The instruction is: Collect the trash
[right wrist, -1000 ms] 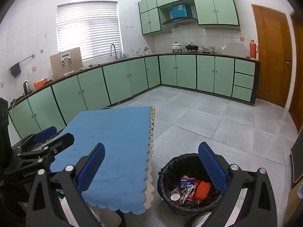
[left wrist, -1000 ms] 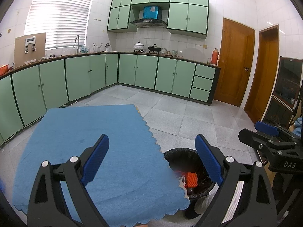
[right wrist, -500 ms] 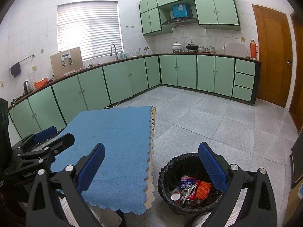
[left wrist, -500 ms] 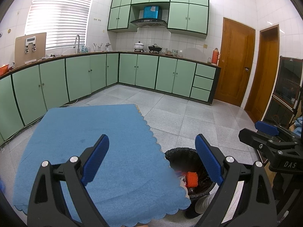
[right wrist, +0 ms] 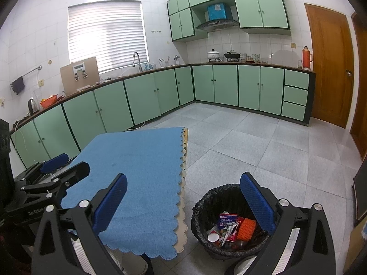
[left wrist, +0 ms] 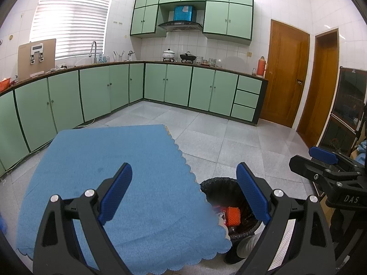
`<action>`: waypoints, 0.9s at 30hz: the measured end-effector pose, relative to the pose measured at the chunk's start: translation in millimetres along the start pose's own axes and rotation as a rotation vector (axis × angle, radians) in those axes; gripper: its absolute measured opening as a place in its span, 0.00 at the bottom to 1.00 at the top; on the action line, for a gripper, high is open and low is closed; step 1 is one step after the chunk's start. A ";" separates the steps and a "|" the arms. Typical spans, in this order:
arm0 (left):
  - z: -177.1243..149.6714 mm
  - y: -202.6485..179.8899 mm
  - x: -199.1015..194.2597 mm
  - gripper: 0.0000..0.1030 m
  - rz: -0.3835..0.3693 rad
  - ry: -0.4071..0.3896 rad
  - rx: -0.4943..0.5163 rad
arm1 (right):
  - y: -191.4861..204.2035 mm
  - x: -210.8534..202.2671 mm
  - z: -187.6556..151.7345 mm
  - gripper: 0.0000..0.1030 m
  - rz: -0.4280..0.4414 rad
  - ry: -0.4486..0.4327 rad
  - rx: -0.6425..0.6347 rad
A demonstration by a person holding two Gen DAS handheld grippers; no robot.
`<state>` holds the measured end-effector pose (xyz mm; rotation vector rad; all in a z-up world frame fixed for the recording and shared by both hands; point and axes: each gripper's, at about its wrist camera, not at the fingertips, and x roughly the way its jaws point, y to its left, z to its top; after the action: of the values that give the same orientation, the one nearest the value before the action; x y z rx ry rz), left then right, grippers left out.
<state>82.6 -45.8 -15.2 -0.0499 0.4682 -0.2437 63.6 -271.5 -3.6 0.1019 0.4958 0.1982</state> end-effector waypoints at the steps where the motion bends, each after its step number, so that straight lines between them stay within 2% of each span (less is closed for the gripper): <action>1: -0.5 0.7 0.5 0.87 0.000 0.001 0.000 | -0.7 0.0 0.4 0.94 0.000 0.000 -0.001; 27: -0.4 -4.0 5.8 0.87 0.000 0.010 0.002 | -3.4 0.6 0.7 0.94 0.000 0.003 0.000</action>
<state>86.6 -51.1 -17.7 -0.0467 0.4783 -0.2445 64.9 -274.7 -3.8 0.1012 0.4985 0.1984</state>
